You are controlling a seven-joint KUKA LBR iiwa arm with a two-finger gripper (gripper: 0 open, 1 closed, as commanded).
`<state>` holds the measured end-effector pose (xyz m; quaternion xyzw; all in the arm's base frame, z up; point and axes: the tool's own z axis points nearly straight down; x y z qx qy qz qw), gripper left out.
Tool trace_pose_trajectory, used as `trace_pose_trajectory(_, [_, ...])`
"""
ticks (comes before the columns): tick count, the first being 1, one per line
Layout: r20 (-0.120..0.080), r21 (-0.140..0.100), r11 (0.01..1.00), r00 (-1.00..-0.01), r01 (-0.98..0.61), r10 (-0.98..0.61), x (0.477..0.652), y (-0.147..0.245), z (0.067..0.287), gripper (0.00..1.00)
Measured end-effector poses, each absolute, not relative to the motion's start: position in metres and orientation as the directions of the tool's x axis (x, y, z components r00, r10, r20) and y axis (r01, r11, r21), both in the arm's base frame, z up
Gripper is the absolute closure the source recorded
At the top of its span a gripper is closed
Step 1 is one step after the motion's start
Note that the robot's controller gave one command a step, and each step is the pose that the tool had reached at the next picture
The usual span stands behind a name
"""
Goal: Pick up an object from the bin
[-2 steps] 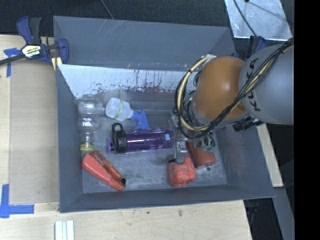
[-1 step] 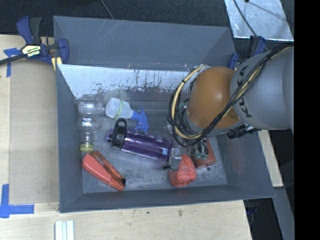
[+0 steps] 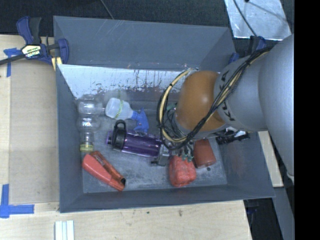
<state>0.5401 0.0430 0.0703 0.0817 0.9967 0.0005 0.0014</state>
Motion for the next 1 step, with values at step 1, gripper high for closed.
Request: trace_pose_trajectory(1, [-0.003, 0.001, 0.987, -0.987, 0.163, 0.163, 0.5401, 0.0430, 0.0703, 1.00])
